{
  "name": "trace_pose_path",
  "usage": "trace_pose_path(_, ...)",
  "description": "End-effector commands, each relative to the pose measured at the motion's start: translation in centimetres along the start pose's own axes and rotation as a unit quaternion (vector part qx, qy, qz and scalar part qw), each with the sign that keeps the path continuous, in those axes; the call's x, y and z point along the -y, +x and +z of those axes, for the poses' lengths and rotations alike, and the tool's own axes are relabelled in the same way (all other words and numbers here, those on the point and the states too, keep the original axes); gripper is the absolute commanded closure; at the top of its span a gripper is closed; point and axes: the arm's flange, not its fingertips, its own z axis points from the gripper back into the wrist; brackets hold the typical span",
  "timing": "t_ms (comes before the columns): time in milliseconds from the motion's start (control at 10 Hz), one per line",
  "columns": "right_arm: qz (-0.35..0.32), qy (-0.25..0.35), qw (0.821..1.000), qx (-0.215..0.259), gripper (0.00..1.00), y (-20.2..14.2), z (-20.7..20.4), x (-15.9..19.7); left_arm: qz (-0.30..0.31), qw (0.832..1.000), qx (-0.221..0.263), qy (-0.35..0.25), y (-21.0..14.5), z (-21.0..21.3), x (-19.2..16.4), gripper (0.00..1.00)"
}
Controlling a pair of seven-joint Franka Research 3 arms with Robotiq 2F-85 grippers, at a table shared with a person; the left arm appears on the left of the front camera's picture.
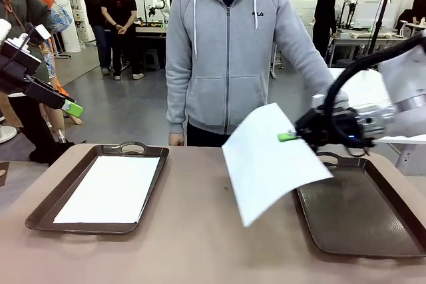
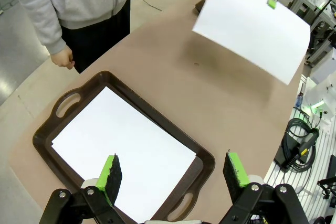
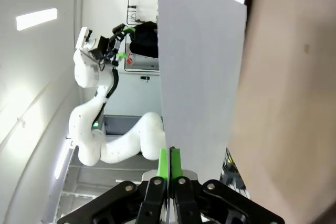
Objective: Sort the A4 documents.
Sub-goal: Place the A4 Paper in the designated Handle tray.
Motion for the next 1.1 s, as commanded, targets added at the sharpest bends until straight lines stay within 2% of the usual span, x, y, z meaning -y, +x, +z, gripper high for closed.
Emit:
trace_pose_path(0, 0.044, -0.043, 0.998, 0.002, 0.99, -1.8, 3.4, -0.3, -0.004, 1.0, -0.004, 0.004, -0.1, -0.1, 0.1, 0.0)
trace_pose_path(200, 0.063, -0.088, 0.994, 0.029, 0.99, -2.9, 5.7, 1.2, -0.004, 1.0, -0.004, 0.004, -0.1, -0.1, 0.1, 0.0)
trace_pose_path(400, 0.047, -0.139, 0.988, 0.049, 0.99, -3.0, 6.8, 3.4, -0.004, 1.0, -0.004, 0.004, -0.1, -0.1, 0.1, 0.0)
trace_pose_path(600, 0.036, -0.141, 0.985, 0.088, 0.99, -2.5, 8.8, 6.4, -0.004, 1.0, -0.004, 0.004, -0.1, -0.1, 0.1, 0.0)
trace_pose_path(800, 0.035, -0.204, 0.97, 0.125, 0.99, -2.8, 11.4, 8.0, -0.004, 1.0, -0.004, 0.004, -0.1, -0.1, 0.1, 0.0)
trace_pose_path(1000, 0.049, -0.301, 0.94, 0.153, 0.99, -3.5, 13.4, 7.0, -0.004, 1.0, -0.004, 0.004, -0.1, -0.1, 0.1, 0.0)
